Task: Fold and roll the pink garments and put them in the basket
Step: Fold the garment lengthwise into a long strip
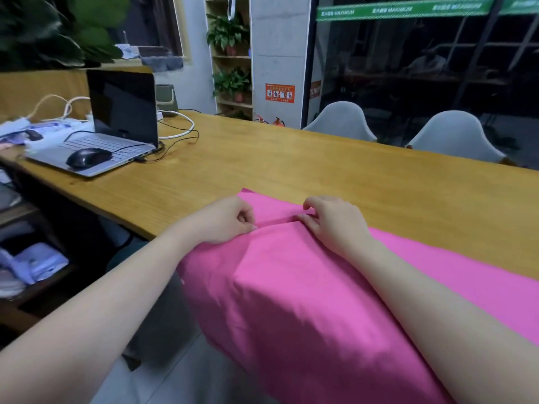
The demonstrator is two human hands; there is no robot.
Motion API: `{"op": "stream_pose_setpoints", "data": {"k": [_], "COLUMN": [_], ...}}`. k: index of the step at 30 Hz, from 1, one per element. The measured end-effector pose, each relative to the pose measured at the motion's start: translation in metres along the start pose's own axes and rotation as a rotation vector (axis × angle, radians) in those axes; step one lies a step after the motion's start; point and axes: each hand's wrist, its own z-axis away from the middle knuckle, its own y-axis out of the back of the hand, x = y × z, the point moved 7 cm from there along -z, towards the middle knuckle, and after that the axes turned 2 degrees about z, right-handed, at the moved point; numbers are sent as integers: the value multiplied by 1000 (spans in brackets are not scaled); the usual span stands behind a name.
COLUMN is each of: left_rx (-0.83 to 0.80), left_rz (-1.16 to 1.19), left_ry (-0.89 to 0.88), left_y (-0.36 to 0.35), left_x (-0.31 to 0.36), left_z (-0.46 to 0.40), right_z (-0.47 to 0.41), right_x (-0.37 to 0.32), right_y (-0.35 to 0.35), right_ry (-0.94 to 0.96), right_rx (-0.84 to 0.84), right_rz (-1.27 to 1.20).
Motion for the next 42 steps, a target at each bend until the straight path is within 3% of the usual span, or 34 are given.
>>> {"op": "stream_pose_setpoints", "data": {"k": [8, 11, 14, 17, 26, 31, 38, 42], "left_rx": [86, 1, -191, -294, 37, 290, 408, 464], "left_rz": [63, 103, 187, 157, 708, 418, -276, -325], "left_ry": [9, 45, 143, 111, 353, 361, 346, 310], "left_y": [27, 30, 25, 23, 38, 41, 21, 20], "left_x": [-7, -11, -28, -38, -59, -62, -66, -62], "left_z": [-20, -21, -8, 4, -26, -54, -57, -53], "right_z": [-6, -10, -11, -11, -8, -9, -12, -13], "right_x": [21, 26, 30, 31, 32, 34, 36, 39], "right_y": [-12, -16, -20, -20, -18, -19, -19, -18], "right_ry": [-51, -79, -124, -138, -175, -215, -233, -246], "right_rx": [112, 99, 77, 72, 75, 81, 111, 119], "right_rz": [-237, -259, -263, -266, -263, -264, -176, -157]}}
